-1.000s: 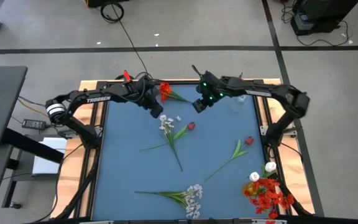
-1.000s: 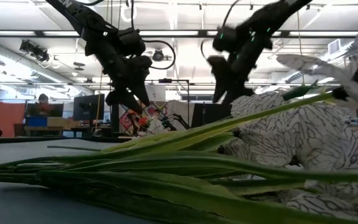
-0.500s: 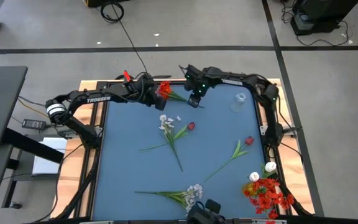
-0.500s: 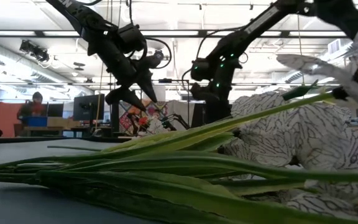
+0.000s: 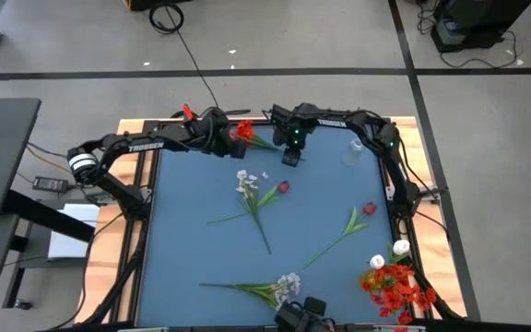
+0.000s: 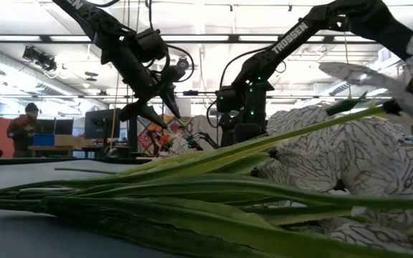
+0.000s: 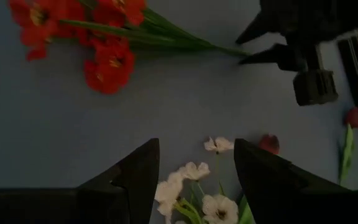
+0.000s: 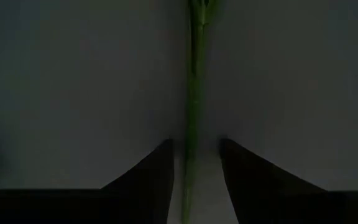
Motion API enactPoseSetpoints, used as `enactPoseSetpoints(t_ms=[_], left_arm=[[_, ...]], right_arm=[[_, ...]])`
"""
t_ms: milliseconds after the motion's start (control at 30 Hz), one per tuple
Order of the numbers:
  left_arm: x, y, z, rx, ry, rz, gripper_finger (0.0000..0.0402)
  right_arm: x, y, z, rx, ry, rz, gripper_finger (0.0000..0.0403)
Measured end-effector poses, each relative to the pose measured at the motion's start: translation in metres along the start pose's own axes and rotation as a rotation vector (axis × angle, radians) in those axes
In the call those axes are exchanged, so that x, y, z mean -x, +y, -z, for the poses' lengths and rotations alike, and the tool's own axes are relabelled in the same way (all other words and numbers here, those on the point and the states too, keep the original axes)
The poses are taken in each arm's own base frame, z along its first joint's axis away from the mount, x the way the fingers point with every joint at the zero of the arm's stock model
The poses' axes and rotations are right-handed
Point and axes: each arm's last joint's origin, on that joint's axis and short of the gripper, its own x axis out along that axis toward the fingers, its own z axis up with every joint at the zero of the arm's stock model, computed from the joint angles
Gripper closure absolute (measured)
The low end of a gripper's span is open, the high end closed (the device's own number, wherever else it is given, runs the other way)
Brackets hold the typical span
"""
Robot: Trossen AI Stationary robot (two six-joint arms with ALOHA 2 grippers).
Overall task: Sort flowers into vase by color
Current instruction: Put the red flowers into the yellow vase
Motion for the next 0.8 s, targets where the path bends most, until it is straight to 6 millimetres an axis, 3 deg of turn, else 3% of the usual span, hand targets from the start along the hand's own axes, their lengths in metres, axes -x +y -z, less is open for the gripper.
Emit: enactPoseSetpoints(t_ms=[100,233,467,533,633,800], left_arm=[[0.0,0.002,-0.002,0.009,-0.01,-0.008,0.0189],[0.001,0.005,-0.005,0.031,-0.019,-0.015,0.0189],[0.002,0.009,-0.009,0.077,0.013,0.026,0.0189],[0.005,0.007,-0.008,0.05,0.024,0.053,0.0189],[0.018,-0.001,-0.01,-0.037,-0.027,0.106,0.0189],[0.05,-0.007,-0.014,-0.15,-0.132,0.133,0.0189]], right_arm=[[-0.001,-0.001,0.0,0.013,0.002,0.035,0.0292],[0.0,-0.002,-0.001,0.014,-0.003,0.048,0.038],[0.004,-0.001,-0.003,-0.102,-0.062,-0.027,0.0393],[0.013,-0.002,-0.008,-0.171,-0.148,-0.087,0.0396],[0.041,0.002,-0.013,-0.249,-0.284,-0.151,0.0395],[0.084,0.012,-0.009,-0.424,-0.516,-0.202,0.0398]])
